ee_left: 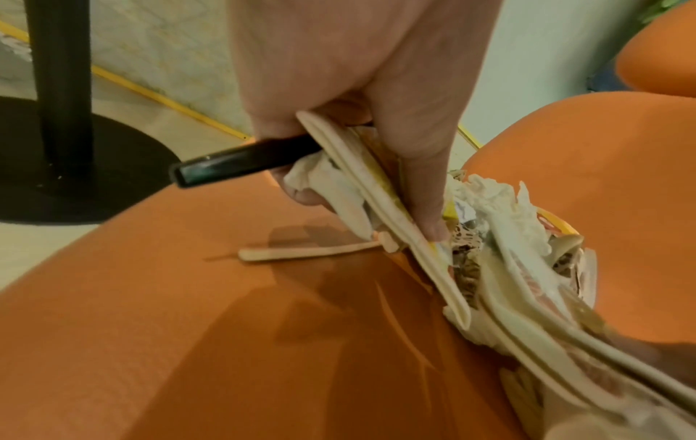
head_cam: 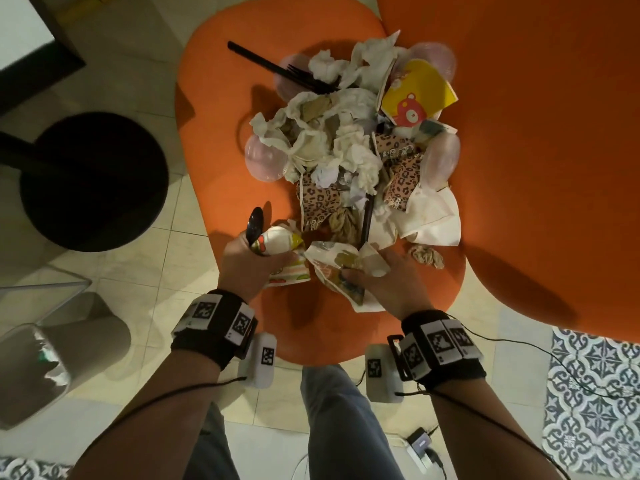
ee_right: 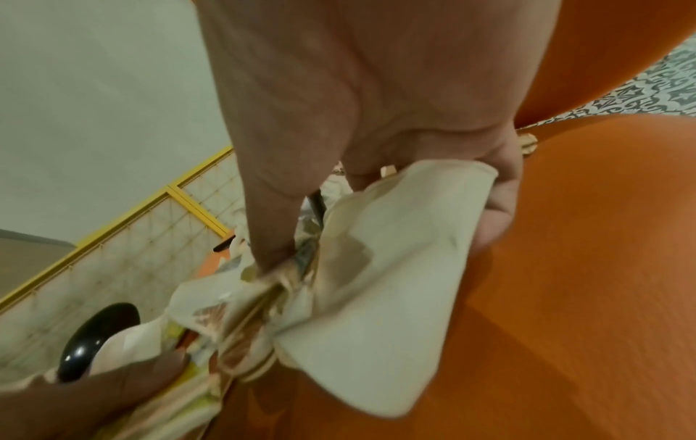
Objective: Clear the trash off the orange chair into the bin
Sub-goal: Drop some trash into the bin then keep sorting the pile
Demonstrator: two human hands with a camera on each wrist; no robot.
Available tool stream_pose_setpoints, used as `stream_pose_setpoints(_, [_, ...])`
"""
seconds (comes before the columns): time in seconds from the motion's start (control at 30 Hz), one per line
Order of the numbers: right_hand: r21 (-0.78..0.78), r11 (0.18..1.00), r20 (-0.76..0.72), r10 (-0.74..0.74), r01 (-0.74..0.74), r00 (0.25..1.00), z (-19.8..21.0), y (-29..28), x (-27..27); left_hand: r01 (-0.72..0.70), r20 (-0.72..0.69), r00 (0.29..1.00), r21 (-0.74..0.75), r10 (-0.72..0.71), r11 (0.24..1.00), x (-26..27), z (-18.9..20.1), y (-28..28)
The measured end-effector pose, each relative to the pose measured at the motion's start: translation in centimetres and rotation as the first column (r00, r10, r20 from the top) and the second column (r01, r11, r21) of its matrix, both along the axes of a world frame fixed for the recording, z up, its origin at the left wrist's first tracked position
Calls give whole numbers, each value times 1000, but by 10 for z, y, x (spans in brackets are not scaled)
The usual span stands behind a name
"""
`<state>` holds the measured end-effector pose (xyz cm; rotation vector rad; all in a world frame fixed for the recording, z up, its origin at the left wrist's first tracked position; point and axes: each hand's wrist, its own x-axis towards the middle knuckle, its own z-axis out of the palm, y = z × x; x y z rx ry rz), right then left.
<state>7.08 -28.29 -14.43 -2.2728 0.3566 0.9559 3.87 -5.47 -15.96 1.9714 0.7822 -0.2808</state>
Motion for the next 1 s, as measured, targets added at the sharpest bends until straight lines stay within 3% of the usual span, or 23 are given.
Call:
stream_pose_setpoints(0.1, [-8,999,-46,31,-31,998,-2,3,5,16,-6,1000,-48,-17,999,-3,-2,4])
stream_pose_setpoints(0.23, [-34,999,-76,36,-39,996,-6,8,5,81,-126,988,-117,-95,990,-8,-15,7])
stream_pose_setpoints(0.33, [-79,996,-92,35,-42,995,-2,9,5,129,-110,985,-69,-136,989,-8,-15,3])
stream_pose_setpoints(0.5, [40,999,-113,-32,37,993,-6,9,-4,213,-166,965,55,-201,975,-10,-15,-6])
stream_pose_setpoints(0.7, [60,986,-79,-153,157,985,-9,7,-20,136,-99,985,-50,-140,989,-9,-20,-10])
stream_pose_setpoints(0.9, [128,953,-26,-275,276,961,-10,6,-33,297,-226,931,12,-287,955,8,-15,1])
stream_pose_setpoints(1.0, [180,938,22,-305,297,952,-10,6,-39,318,-249,923,62,-294,946,8,-11,2])
